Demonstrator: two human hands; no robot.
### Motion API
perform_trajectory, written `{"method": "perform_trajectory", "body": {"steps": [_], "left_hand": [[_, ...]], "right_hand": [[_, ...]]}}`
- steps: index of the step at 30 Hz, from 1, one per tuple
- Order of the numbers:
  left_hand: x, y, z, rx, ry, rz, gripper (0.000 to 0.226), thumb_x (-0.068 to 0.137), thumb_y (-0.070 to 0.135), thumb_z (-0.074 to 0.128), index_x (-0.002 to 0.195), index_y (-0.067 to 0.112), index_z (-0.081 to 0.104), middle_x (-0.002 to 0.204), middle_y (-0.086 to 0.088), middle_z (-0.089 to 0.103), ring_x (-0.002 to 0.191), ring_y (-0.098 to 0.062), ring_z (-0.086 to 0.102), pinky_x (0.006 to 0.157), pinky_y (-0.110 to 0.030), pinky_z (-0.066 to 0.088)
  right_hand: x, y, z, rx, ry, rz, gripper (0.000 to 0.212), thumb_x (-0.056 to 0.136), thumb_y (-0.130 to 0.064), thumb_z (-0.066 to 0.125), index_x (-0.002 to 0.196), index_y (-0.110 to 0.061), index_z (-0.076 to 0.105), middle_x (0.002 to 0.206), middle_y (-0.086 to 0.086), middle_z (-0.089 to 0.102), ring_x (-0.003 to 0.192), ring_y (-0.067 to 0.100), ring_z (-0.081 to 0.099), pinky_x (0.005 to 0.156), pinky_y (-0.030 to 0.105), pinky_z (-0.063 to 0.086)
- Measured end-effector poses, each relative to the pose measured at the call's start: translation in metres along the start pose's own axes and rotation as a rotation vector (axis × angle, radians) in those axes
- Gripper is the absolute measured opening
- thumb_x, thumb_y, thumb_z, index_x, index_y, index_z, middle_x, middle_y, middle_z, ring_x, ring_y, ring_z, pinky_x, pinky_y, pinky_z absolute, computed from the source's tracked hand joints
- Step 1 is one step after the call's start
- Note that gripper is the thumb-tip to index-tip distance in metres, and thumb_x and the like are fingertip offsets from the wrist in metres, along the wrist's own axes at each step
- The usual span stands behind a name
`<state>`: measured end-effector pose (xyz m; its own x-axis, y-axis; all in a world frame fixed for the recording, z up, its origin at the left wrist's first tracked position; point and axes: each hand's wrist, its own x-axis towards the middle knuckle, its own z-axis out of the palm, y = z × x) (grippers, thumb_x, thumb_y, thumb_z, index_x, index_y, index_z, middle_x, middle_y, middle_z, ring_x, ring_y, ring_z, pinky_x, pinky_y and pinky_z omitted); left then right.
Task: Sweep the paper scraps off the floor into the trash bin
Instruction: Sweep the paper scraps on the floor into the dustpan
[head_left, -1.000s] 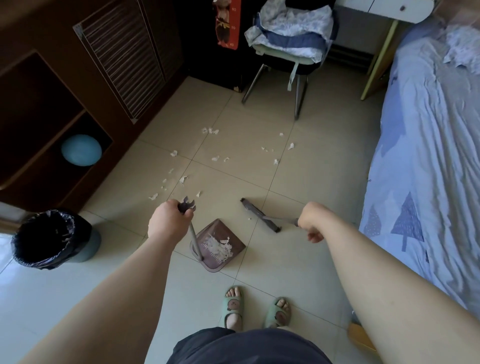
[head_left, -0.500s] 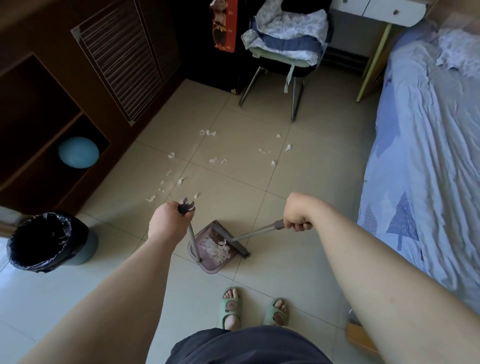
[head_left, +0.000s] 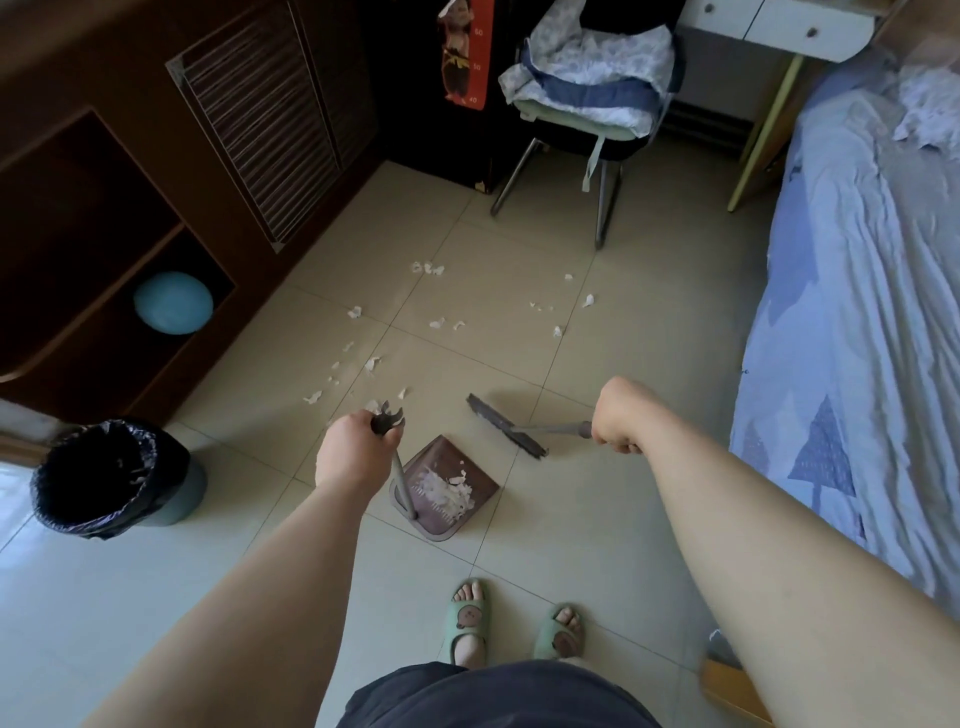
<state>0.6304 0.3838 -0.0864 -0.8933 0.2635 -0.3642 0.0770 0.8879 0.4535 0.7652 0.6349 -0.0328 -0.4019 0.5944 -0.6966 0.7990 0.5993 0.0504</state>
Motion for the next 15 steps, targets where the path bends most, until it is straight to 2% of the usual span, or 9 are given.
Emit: {"method": "perform_trajectory", "body": {"steps": [2,4,6,10,15], "left_hand": [[-0.001,0.0,0.003,-0.019,0.0,-0.012,0.024,0.09,0.028,0.06,0.082,0.006,0.059,0.071,-0.008,0.057,0.07,-0.028,0.054,0.053,-0.026,0.034],[0.0,0.001,0.003,-0.028,0.007,-0.023,0.024,0.09,0.027,0.059,0.079,0.006,0.057,0.066,-0.006,0.053,0.066,-0.027,0.052,0.049,-0.025,0.031],[0.003,0.003,0.004,-0.037,0.01,-0.028,0.024,0.09,0.027,0.059,0.08,0.006,0.059,0.068,-0.006,0.055,0.067,-0.028,0.054,0.051,-0.026,0.033],[0.006,0.013,0.003,-0.022,0.012,-0.007,0.023,0.091,0.028,0.058,0.083,0.006,0.059,0.07,-0.006,0.055,0.069,-0.028,0.053,0.054,-0.027,0.034],[0.018,0.03,-0.001,-0.058,0.025,-0.011,0.026,0.092,0.03,0.058,0.085,0.005,0.062,0.075,-0.01,0.06,0.072,-0.03,0.057,0.058,-0.028,0.037]], "right_hand": [[0.003,-0.001,0.015,0.027,-0.023,0.01,0.023,0.084,-0.007,0.055,0.061,-0.009,0.052,0.061,0.009,0.055,0.06,0.025,0.051,0.044,0.021,0.035],[0.001,-0.004,0.019,0.083,-0.076,-0.067,0.018,0.084,-0.005,0.059,0.067,-0.011,0.054,0.068,0.007,0.06,0.061,0.025,0.054,0.047,0.022,0.042],[0.001,-0.007,0.013,0.152,-0.1,-0.101,0.017,0.081,-0.005,0.063,0.068,-0.012,0.055,0.065,0.005,0.059,0.061,0.024,0.056,0.053,0.024,0.046],[0.007,-0.01,-0.007,0.104,-0.161,-0.016,0.009,0.081,-0.007,0.061,0.072,-0.009,0.058,0.045,0.005,0.052,0.043,0.02,0.042,0.047,0.024,0.034],[0.01,0.004,-0.029,0.139,-0.057,0.01,0.024,0.078,-0.013,0.068,0.057,-0.008,0.056,0.049,0.008,0.053,0.039,0.019,0.042,0.044,0.021,0.033]]}}
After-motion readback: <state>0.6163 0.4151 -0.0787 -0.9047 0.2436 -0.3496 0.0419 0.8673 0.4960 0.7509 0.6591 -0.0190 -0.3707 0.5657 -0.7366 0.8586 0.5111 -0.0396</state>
